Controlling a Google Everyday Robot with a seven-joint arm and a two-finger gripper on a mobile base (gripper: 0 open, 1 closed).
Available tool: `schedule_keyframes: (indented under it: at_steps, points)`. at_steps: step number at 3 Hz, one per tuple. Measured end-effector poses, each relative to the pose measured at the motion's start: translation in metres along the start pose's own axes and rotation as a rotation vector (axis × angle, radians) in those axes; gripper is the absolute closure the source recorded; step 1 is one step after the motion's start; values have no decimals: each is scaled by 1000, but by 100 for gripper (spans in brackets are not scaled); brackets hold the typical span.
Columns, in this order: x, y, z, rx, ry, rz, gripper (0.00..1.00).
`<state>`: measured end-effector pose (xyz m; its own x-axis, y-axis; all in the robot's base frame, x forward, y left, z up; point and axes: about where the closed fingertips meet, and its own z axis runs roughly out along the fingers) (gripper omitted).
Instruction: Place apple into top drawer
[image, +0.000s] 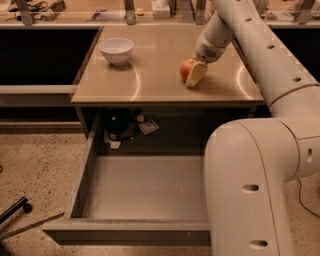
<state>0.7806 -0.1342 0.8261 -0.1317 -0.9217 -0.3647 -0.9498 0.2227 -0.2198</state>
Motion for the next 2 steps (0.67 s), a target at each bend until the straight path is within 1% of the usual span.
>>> schedule_keyframes:
  at_steps: [1,2]
  points:
    - [0,0,0,0,0,0,66]
    - [-1,14,-10,-13,5,-24,88]
